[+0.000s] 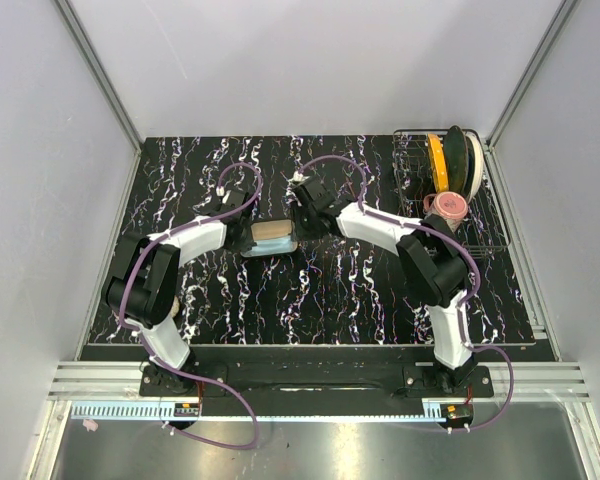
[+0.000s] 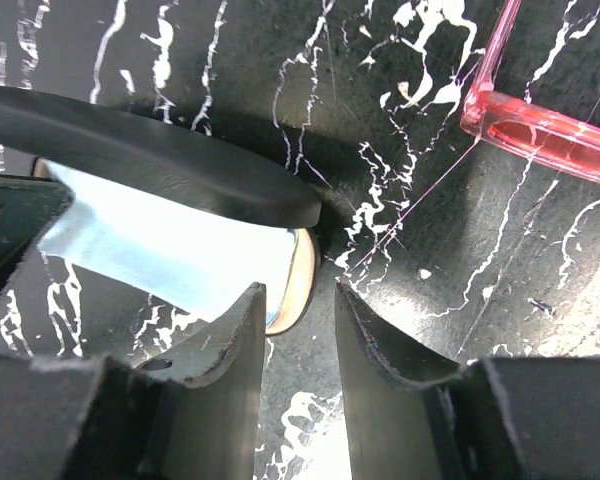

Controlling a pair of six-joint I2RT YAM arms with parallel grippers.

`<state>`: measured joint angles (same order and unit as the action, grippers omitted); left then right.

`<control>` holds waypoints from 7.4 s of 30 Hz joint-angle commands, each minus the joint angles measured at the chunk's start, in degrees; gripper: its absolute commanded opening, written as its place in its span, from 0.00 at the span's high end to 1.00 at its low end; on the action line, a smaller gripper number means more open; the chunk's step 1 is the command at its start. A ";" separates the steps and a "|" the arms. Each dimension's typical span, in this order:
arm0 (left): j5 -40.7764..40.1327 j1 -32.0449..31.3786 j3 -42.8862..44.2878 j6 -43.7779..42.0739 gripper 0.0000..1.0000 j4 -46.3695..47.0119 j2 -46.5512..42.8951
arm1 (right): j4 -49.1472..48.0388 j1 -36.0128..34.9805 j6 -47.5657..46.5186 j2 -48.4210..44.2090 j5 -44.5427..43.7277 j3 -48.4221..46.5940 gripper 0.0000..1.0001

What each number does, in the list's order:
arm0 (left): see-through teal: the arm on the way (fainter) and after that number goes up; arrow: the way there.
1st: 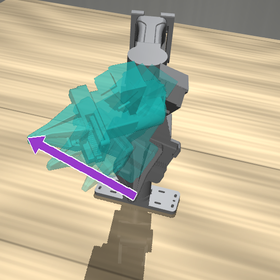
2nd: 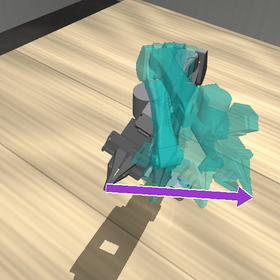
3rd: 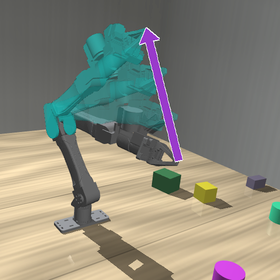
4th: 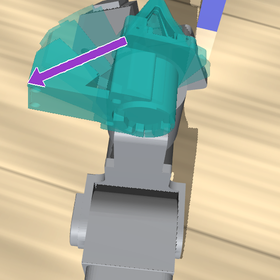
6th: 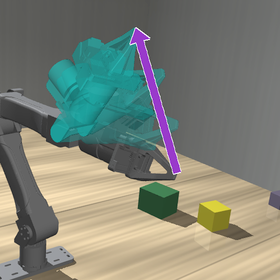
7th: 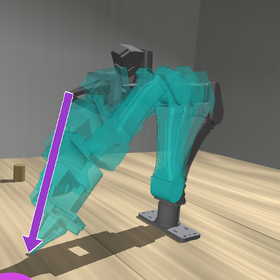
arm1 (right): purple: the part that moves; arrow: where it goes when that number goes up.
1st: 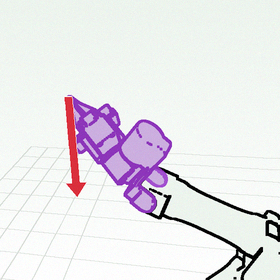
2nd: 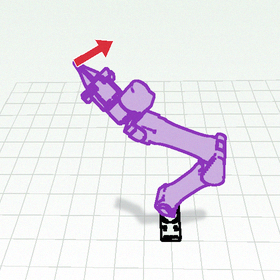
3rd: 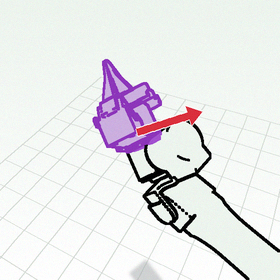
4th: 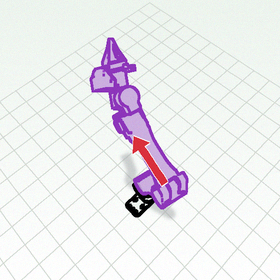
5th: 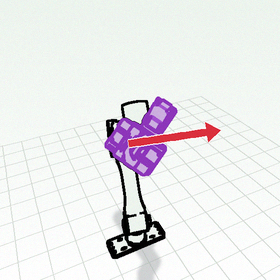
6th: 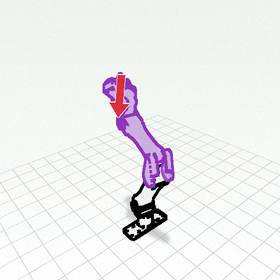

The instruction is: Organize the sunglasses

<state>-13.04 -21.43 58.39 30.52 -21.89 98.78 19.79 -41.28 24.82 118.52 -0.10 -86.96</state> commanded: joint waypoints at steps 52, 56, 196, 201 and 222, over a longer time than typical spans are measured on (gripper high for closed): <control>-3.40 -2.39 -1.00 -0.11 0.91 -1.23 -1.58 | -2.30 -0.82 -2.14 0.31 13.02 -6.21 0.94; -3.57 -2.39 -0.91 -0.11 0.91 -1.31 -1.58 | -2.65 -0.73 -1.88 1.27 12.50 -6.56 0.93; -9.20 -3.88 -14.80 11.75 0.74 13.90 -10.62 | -2.57 -2.84 -4.08 7.43 -3.15 -2.69 0.77; -9.82 -3.88 -14.18 10.53 0.72 12.92 -13.96 | -2.56 -2.84 -3.99 7.43 -3.42 -2.43 0.78; 3.99 -3.88 -14.45 9.29 0.83 28.66 -8.09 | -2.30 -2.76 -3.55 7.43 -3.24 -2.25 0.80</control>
<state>-10.37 -25.54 43.33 39.51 2.70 88.33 13.15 -43.88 21.28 125.05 -0.86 -89.47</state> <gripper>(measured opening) 0.185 0.203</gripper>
